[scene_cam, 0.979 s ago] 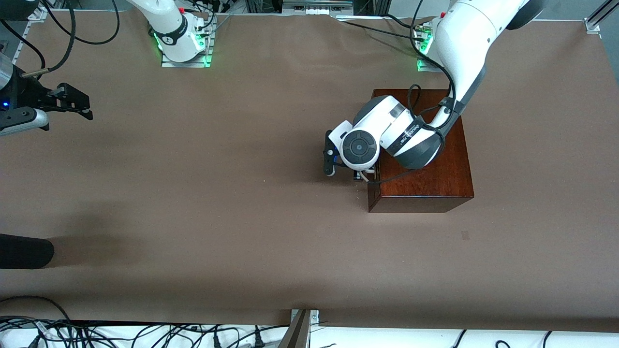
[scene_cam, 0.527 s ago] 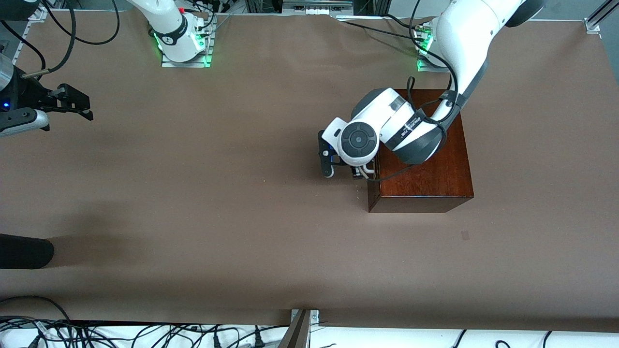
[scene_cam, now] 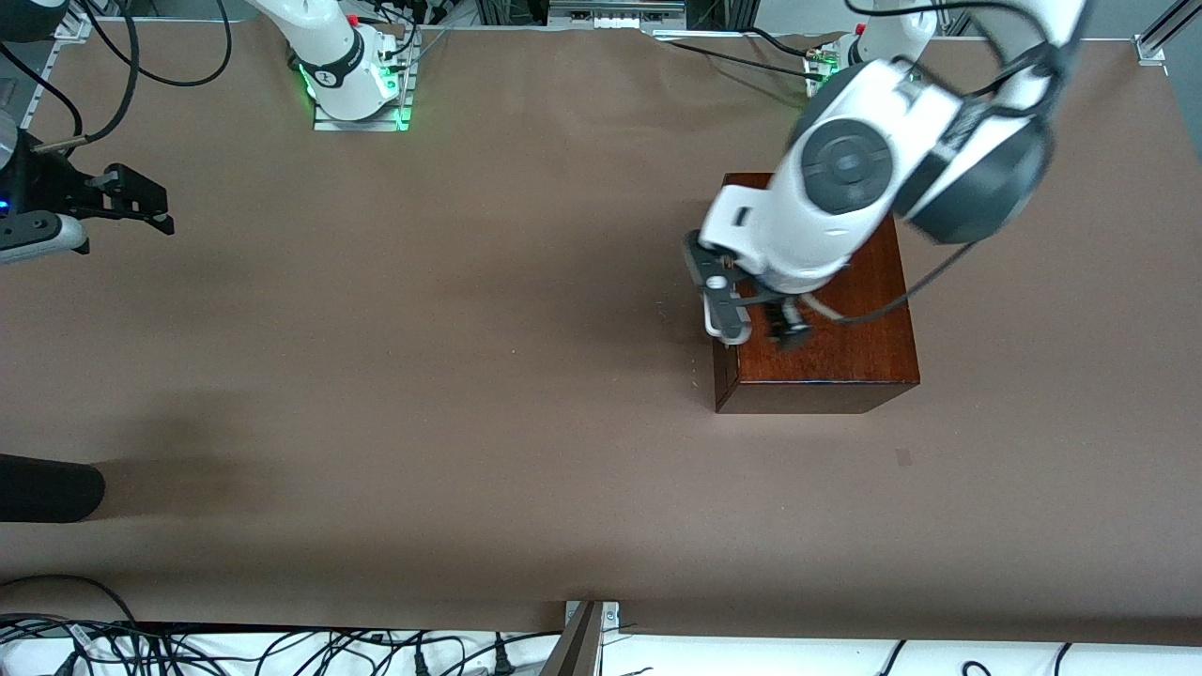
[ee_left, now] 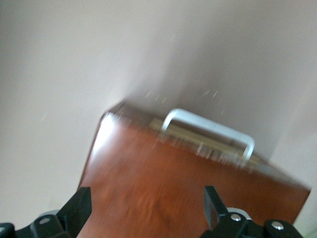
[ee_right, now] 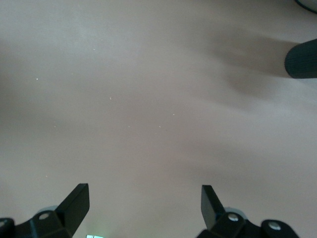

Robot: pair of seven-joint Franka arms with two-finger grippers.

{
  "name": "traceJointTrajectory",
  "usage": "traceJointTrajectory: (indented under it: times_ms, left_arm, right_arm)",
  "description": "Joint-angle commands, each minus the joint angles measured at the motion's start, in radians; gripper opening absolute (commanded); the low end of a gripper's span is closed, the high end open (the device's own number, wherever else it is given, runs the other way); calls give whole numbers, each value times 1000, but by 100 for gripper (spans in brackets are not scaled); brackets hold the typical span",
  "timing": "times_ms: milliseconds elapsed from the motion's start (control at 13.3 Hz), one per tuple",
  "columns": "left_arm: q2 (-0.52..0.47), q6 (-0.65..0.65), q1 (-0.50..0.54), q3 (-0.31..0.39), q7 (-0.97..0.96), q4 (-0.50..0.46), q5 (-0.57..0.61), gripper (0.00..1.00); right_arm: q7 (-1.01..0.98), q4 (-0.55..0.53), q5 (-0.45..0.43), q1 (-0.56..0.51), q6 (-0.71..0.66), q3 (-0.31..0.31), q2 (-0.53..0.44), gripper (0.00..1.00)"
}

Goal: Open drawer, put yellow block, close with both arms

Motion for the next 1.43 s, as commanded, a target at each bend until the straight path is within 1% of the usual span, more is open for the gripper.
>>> traceJointTrajectory:
  times_ms: [0, 75, 151, 301, 377, 452, 527, 603, 678, 753, 904, 979, 1055, 1130, 1356]
  left_arm:
    - [-7, -96, 82, 13, 39, 61, 17, 100]
    - [-7, -128, 98, 18, 40, 88, 19, 100]
    - [-54, -136, 92, 86, 38, 79, 19, 100]
    - [-138, -136, 107, 180, 40, 9, -27, 100]
    - [-216, -115, 105, 258, 18, -67, -67, 100]
    - [-299, -42, 105, 322, -26, -158, -155, 100]
    - [-374, 4, 105, 399, -95, -260, -243, 100]
    - [-443, 11, 104, 471, -162, -355, -322, 100]
    - [-495, 20, 96, 508, -208, -417, -346, 100]
    - [-522, 31, 95, 516, -250, -433, -331, 100]
    - [-534, 25, 69, 516, -333, -433, -226, 100]
    - [-543, 23, 67, 516, -365, -441, -210, 100]
    - [-528, 26, 67, 518, -321, -447, -208, 100]
    - [-518, 31, 67, 519, -322, -442, -214, 100]
    - [-511, 26, 50, 502, -486, -442, -201, 100]
  right_arm:
    - [1, -4, -6, -101, -5, 96, -5, 100]
    - [1, -4, -5, -103, -5, 101, -6, 100]
    - [-1, -4, -5, -103, -5, 101, -6, 100]
    - [-1, -4, -6, -103, -4, 104, -8, 100]
    - [1, -4, -6, -101, -5, 107, -9, 100]
    - [5, -4, 0, -101, -4, 107, -9, 100]
    - [9, -4, 2, -101, -2, 109, -9, 100]
    - [10, -4, 3, -101, -4, 109, -9, 100]
    - [13, -4, 5, -101, -7, 109, -11, 100]
    - [15, -4, 5, -101, -7, 107, -9, 100]
    - [15, -4, 17, -101, -7, 107, -9, 100]
    - [15, -4, 17, -101, -7, 107, -11, 100]
    - [15, -4, 17, -101, -7, 107, -11, 100]
    - [15, -4, 17, -101, -7, 107, -11, 100]
    - [15, -2, 17, -101, -7, 107, -11, 100]
